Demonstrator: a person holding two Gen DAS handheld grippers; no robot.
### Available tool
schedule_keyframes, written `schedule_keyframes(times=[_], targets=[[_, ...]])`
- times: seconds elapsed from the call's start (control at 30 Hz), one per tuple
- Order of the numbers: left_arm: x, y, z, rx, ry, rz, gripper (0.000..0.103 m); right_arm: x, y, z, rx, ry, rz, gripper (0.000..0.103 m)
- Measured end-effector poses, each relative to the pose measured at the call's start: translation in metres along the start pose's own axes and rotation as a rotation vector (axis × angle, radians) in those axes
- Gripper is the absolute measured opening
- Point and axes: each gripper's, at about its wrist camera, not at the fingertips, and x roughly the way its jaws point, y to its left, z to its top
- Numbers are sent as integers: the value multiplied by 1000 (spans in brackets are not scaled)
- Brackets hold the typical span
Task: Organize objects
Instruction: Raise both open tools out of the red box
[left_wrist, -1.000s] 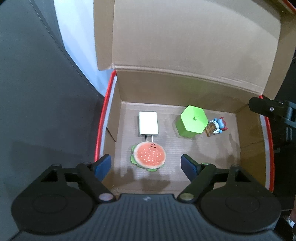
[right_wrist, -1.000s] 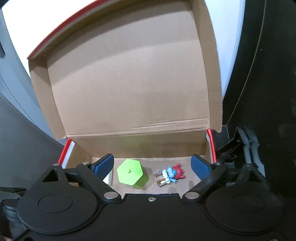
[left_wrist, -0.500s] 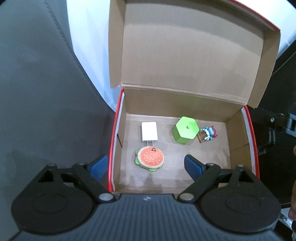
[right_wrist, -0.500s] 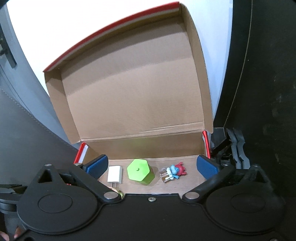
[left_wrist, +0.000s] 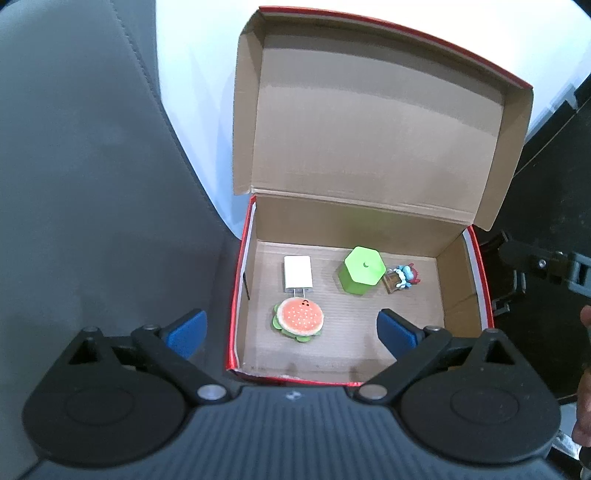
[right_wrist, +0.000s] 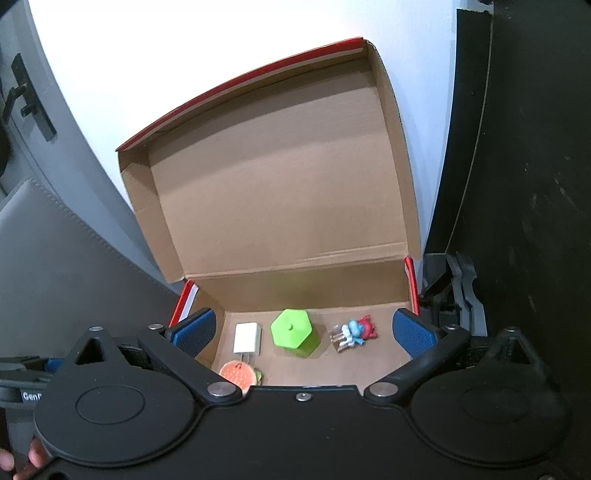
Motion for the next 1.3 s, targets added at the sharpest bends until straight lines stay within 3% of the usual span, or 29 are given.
schedule_keyframes(times=[0.47, 1.3], targets=[[-35, 5, -11, 6, -46, -32, 100, -30, 0, -21, 9, -21, 38, 103], [-55, 0, -47, 85, -36, -81, 100, -67, 18, -66, -26, -11, 78, 103]])
